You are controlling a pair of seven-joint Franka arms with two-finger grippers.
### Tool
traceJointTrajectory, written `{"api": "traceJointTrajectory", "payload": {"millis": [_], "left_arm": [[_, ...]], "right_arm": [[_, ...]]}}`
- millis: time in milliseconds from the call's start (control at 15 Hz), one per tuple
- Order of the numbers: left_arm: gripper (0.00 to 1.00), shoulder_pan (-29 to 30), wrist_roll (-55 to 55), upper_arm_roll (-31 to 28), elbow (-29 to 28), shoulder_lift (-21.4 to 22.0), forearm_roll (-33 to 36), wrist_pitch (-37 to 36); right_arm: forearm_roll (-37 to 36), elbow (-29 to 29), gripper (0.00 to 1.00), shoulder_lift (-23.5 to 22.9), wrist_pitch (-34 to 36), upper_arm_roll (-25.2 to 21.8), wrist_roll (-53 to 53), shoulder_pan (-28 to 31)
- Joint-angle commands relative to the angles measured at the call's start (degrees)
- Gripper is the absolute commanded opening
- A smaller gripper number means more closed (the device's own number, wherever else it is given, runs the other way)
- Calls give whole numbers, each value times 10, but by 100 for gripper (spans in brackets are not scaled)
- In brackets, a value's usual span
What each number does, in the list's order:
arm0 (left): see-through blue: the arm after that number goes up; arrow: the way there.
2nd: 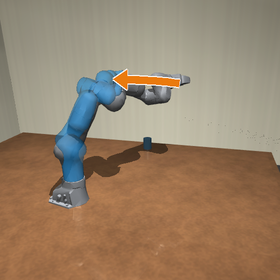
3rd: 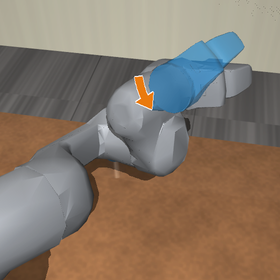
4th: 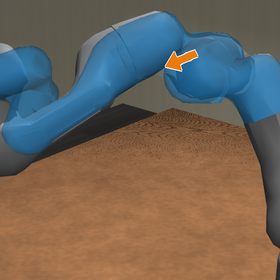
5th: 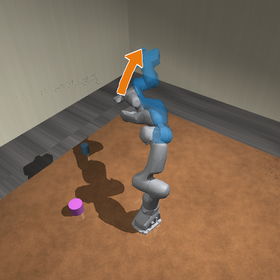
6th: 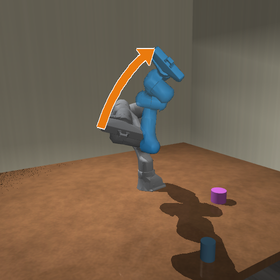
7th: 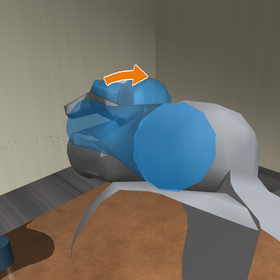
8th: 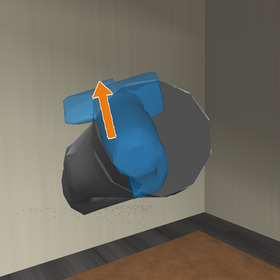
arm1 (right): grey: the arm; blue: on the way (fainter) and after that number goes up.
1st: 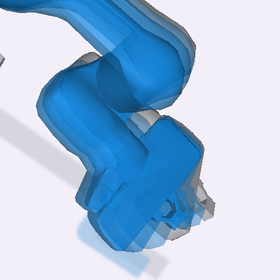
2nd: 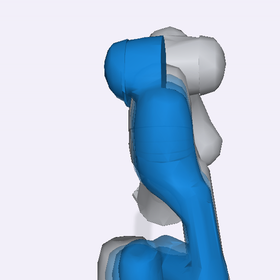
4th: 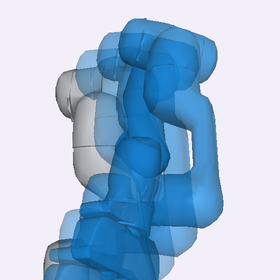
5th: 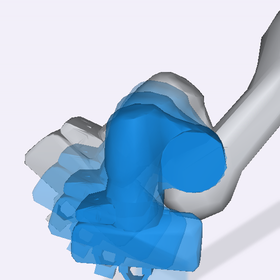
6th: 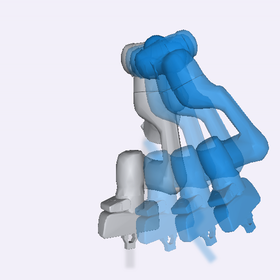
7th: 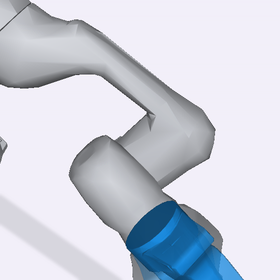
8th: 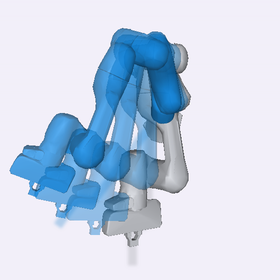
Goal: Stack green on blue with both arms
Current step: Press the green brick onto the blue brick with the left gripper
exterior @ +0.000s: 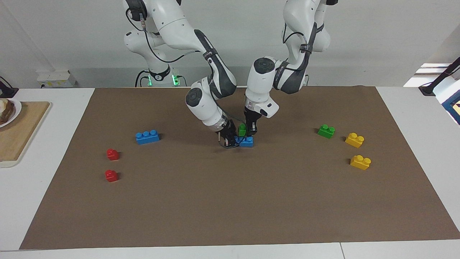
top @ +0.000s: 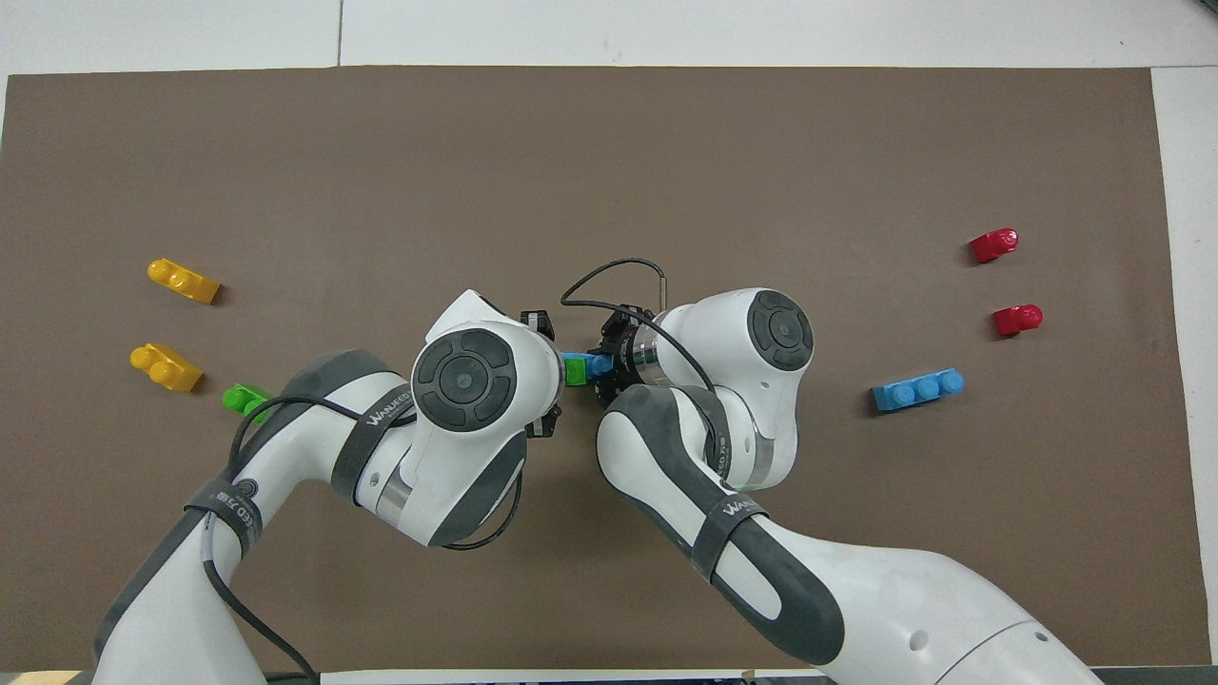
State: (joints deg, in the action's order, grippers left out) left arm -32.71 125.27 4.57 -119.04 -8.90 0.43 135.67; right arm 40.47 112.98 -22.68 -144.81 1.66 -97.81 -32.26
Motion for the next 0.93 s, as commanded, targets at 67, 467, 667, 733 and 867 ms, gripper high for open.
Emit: {"api": "traceJointTrajectory", "payload": {"millis": [67, 467, 667, 733, 867], "left_arm": [[0, 9, 6, -3, -15, -9, 28, 32], [0, 2, 12, -2, -13, -9, 29, 28], [0, 2, 12, -3, 4, -38, 30, 29], [0, 1, 12, -3, 13, -55, 33, 29], [0, 2, 11, -3, 14, -67, 41, 32]], "right_arm": [[-20, 31, 0, 3, -18, -5, -4, -3], [-19, 38, 0, 3, -27, -4, 2, -3], [-20, 41, 0, 4, -32, -4, 3, -3], [-19, 41, 0, 4, -33, -4, 3, -3], [-19, 42, 0, 4, -33, -4, 3, -3]]}}
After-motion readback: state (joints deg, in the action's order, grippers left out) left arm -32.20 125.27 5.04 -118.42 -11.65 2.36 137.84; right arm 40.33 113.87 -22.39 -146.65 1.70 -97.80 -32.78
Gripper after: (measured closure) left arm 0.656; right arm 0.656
